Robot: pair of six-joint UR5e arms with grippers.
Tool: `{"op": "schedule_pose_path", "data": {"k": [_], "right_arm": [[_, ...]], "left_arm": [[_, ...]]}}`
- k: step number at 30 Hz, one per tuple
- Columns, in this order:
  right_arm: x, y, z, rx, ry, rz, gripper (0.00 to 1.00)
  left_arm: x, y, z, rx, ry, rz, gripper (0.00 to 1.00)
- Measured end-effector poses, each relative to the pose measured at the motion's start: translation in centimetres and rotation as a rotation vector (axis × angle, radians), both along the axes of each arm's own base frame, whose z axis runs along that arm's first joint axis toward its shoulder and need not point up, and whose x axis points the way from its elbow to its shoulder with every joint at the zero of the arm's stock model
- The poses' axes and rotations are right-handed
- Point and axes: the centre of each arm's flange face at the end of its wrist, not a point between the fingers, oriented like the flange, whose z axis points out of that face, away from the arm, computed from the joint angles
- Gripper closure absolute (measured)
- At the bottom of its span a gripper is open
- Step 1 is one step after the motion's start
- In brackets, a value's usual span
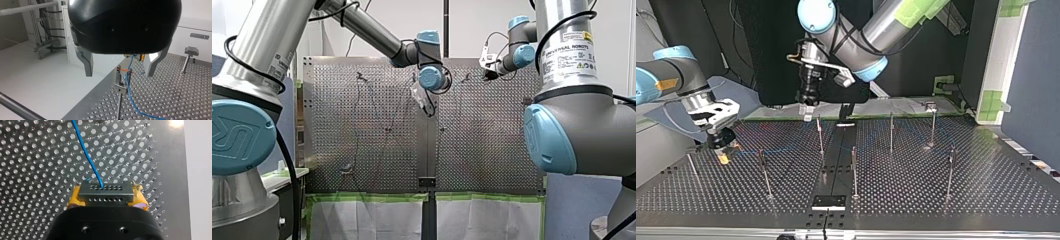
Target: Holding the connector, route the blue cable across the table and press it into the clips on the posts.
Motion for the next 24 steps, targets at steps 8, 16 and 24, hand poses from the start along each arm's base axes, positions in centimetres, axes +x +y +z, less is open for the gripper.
{"op": "schedule_pose_path", "data": {"k": [8,16,24], "right_arm": [[0.2,0.1,0.0,0.000,0.001,0.003,1.00],[0.2,0.1,-0.1,0.002,0.000,0.003,1.00],[0.2,0.1,-0.1,0.001,0.002,0.001,1.00]], "left_arm": [[-0.7,0.9,-3.0,0.035,-0.008,0.008,0.00],[-0.4,2.8,-7.1,0.069,0.003,0.037,0.00],[-1.9,3.1,-12.8,0.117,0.042,0.023,0.00]]}}
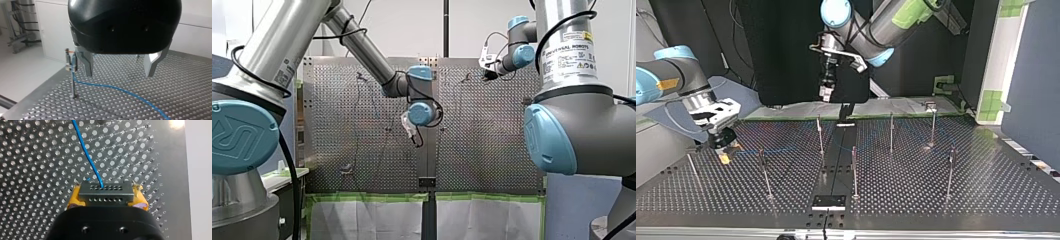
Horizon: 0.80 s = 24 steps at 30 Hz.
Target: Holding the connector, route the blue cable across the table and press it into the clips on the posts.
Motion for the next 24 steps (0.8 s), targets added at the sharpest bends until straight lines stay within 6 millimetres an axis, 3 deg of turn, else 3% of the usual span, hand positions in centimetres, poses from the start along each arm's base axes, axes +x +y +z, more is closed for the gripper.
{"op": "schedule_pose_path", "data": {"k": [7,18,24], "right_arm": [[0.0,0.0,0.0,0.000,0.000,0.000,1.00],[-0.1,0.0,0.0,0.001,0.000,-0.002,1.00],[-0.2,-0.1,-0.1,0.002,-0.001,-0.006,1.00]], "left_arm": [[-1.5,1.1,-3.7,0.021,0.020,-0.002,0.00],[-3.5,3.8,-7.9,0.037,0.037,0.010,0.00],[-5.1,5.4,-11.7,0.068,0.072,0.013,0.00]]}}
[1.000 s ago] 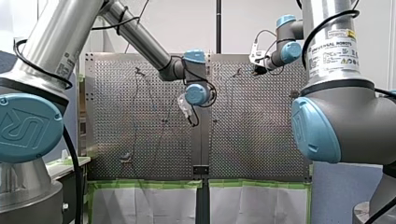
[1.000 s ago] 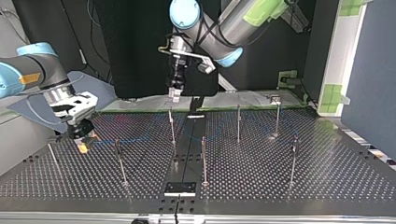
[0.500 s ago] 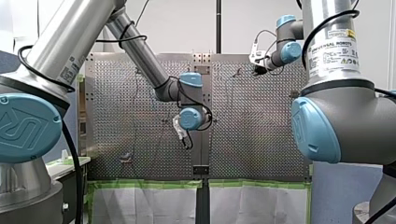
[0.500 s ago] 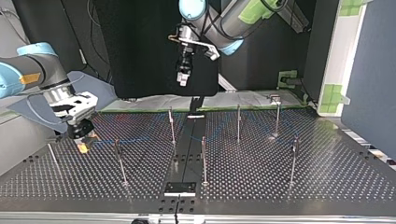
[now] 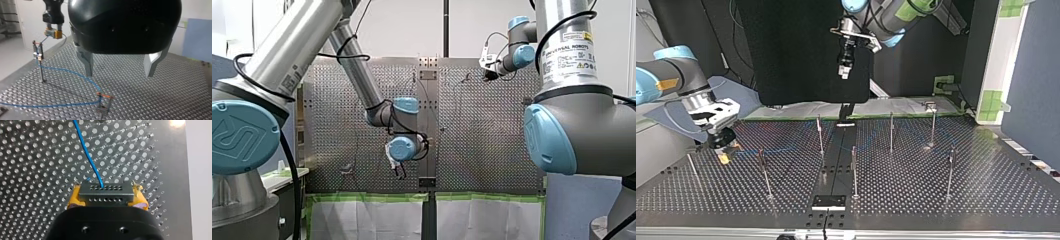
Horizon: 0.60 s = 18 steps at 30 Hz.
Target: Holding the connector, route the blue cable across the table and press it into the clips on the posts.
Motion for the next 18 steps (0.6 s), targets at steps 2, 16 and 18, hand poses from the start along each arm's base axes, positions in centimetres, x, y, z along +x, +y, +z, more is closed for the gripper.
{"op": "schedule_pose_path", "data": {"k": [2,16,18], "right_arm": [[0.0,0.0,0.0,0.000,0.000,-0.001,1.00],[0.1,0.0,-0.1,0.001,0.002,0.002,1.00],[0.1,0.0,-0.1,0.001,0.003,0.002,1.00]], "left_arm": [[-0.5,0.6,-0.8,0.005,0.006,0.002,0.00],[-3.9,4.4,-3.5,0.009,0.010,0.017,0.00],[-4.3,4.9,-3.8,0.009,0.010,0.018,0.00]]}}
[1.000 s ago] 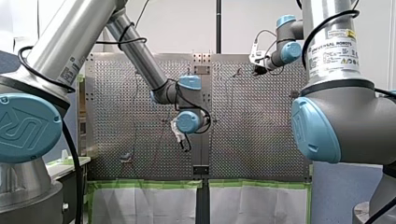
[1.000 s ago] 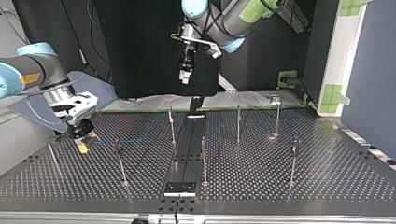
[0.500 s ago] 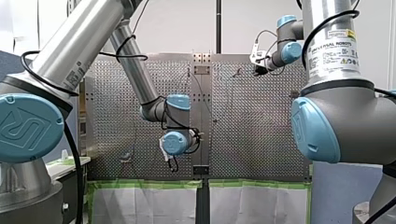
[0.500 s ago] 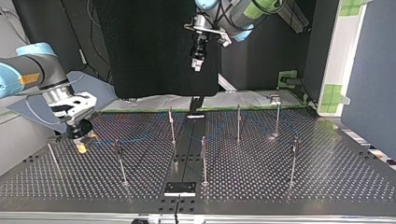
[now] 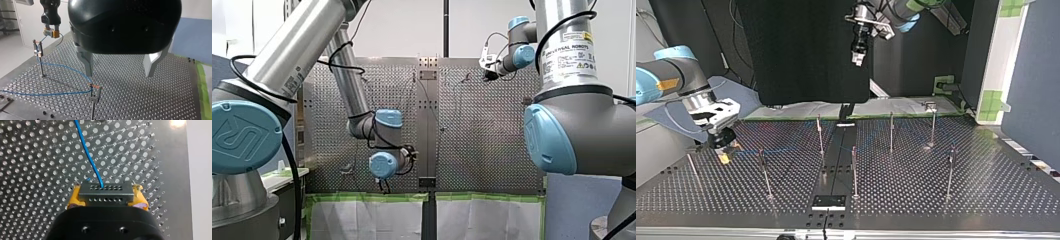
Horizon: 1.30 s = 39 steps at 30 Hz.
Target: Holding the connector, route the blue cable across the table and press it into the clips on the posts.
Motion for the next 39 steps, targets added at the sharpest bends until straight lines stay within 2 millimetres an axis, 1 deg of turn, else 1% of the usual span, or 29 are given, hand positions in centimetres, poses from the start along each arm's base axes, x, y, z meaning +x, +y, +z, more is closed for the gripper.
{"op": "schedule_pose_path", "data": {"k": [4,7,39], "right_arm": [[0.06,0.05,-0.05,0.001,0.001,0.001,1.00],[0.07,0.05,-0.06,0.001,0.001,0.001,1.00],[0.08,0.07,-0.07,0.001,0.001,0.001,1.00]], "left_arm": [[-0.88,0.80,-0.41,0.000,0.000,0.001,0.00],[-1.07,0.97,-0.50,0.000,0.000,0.001,0.00],[-1.13,1.03,-0.52,0.000,0.000,0.001,0.00]]}}
